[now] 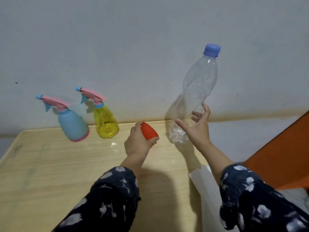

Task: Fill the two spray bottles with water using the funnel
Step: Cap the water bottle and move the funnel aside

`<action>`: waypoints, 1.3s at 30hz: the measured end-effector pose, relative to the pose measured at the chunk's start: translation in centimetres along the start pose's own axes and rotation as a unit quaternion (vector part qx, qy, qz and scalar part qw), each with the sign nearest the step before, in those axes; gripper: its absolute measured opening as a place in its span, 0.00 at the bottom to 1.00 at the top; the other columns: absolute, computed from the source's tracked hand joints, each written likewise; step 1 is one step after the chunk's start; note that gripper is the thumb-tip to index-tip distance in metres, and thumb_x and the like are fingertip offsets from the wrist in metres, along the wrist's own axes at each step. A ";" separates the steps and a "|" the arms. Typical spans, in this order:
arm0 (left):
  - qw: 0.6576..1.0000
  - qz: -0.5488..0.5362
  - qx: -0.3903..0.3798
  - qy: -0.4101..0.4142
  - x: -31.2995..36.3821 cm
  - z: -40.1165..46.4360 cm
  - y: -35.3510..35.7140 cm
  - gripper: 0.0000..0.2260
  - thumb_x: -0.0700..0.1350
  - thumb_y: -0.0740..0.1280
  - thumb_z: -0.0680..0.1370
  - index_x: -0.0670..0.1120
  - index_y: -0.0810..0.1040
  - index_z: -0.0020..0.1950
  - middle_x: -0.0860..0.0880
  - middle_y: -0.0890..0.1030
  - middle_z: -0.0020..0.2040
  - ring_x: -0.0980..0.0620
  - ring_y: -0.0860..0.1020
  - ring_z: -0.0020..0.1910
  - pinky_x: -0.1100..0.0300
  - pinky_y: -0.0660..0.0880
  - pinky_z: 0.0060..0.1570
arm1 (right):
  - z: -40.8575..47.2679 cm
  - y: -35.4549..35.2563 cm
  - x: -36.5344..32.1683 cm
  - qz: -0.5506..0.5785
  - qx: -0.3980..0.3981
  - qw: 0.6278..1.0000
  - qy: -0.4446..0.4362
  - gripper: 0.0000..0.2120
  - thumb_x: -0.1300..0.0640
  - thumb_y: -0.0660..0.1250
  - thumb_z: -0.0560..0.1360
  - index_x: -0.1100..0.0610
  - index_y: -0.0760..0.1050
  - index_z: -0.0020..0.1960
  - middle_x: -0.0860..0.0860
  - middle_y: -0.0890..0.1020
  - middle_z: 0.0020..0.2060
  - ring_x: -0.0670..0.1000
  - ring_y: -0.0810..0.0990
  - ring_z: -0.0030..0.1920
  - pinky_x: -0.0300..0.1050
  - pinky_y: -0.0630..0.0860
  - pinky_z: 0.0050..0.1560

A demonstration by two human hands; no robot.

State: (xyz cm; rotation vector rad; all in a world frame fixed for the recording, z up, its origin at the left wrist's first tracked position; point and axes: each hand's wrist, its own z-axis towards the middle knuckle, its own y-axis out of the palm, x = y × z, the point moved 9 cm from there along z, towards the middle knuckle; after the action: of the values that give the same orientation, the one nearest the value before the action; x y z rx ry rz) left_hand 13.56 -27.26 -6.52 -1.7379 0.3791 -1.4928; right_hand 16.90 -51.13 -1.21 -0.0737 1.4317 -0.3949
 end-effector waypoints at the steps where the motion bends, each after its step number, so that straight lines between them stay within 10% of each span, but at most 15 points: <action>1: 0.999 0.037 -0.008 0.012 0.8 0.6 0.1 0.39 0.62 0.77 0.63 0.54 0.66 0.69 0.53 0.76 0.63 0.48 0.77 0.59 0.49 0.72 0.59 | 0.8 -0.1 0.1 0.003 -0.004 1.000 -0.004 0.50 0.51 0.80 0.64 0.43 0.49 0.73 0.51 0.70 0.61 0.50 0.71 0.63 0.51 0.73 0.63; 14: 0.932 0.331 -0.103 0.105 7.1 6.2 6.7 0.35 0.69 0.73 0.62 0.59 0.71 0.65 0.53 0.77 0.58 0.47 0.76 0.58 0.51 0.64 0.52 | 7.0 0.1 3.3 0.003 -0.035 0.999 -0.013 0.50 0.52 0.80 0.63 0.42 0.49 0.73 0.49 0.70 0.61 0.50 0.71 0.64 0.46 0.71 0.63; 26: 0.993 0.096 -0.056 0.035 4.6 6.3 8.3 0.33 0.61 0.78 0.61 0.57 0.73 0.64 0.55 0.79 0.60 0.50 0.75 0.61 0.50 0.71 0.59 | 7.3 0.6 4.9 0.020 -0.027 0.999 -0.022 0.53 0.51 0.79 0.63 0.43 0.47 0.75 0.50 0.67 0.68 0.46 0.68 0.68 0.45 0.68 0.67; 39: 0.995 0.069 -0.034 0.064 5.1 4.2 6.6 0.35 0.60 0.75 0.68 0.52 0.66 0.70 0.54 0.73 0.67 0.50 0.70 0.67 0.49 0.65 0.63 | 6.8 0.3 5.1 -0.029 -0.082 0.996 0.025 0.64 0.52 0.82 0.59 0.45 0.36 0.76 0.50 0.47 0.77 0.51 0.51 0.76 0.55 0.55 0.75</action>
State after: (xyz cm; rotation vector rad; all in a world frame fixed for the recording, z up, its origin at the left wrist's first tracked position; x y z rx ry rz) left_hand 20.48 -33.34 -7.72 -1.6381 0.6112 -1.5086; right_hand 24.00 -53.65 -5.12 -0.2408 1.5112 -0.3289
